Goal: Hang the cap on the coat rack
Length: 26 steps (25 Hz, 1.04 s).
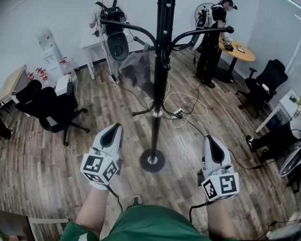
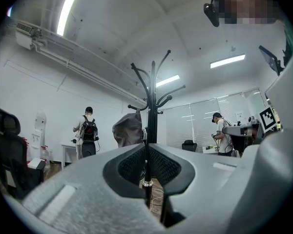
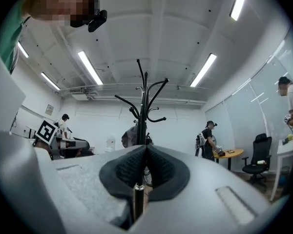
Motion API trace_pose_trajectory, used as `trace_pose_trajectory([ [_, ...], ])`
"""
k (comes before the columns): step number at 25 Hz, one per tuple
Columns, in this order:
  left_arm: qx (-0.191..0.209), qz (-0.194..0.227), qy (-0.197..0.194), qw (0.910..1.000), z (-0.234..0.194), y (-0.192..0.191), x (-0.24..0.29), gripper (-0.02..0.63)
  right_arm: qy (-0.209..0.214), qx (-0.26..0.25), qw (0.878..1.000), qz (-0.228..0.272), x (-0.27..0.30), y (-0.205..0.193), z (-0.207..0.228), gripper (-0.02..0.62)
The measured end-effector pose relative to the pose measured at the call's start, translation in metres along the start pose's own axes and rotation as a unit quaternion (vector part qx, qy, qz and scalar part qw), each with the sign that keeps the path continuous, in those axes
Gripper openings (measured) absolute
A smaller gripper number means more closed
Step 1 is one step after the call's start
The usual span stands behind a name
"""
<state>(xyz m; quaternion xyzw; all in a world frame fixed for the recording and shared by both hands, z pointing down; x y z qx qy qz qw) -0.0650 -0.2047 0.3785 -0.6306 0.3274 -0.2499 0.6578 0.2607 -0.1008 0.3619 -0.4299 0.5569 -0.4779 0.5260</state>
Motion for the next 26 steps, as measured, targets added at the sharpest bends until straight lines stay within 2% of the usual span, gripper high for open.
trace_pose_trajectory([
  [26, -0.011, 0.002, -0.003, 0.9999, -0.041, -0.004, 0.012, 0.028, -0.012, -0.011, 1.0, -0.001, 0.018, -0.001, -0.015, 0.002],
])
Point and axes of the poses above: the fingertips, and each gripper's own axes: x forward along the fingers, z to its right, y out of its top, the point moved 6 cm from there along -x, backward along the fingers, and after that the axes turned 8 degrees about -y, right-handed, at the moved point
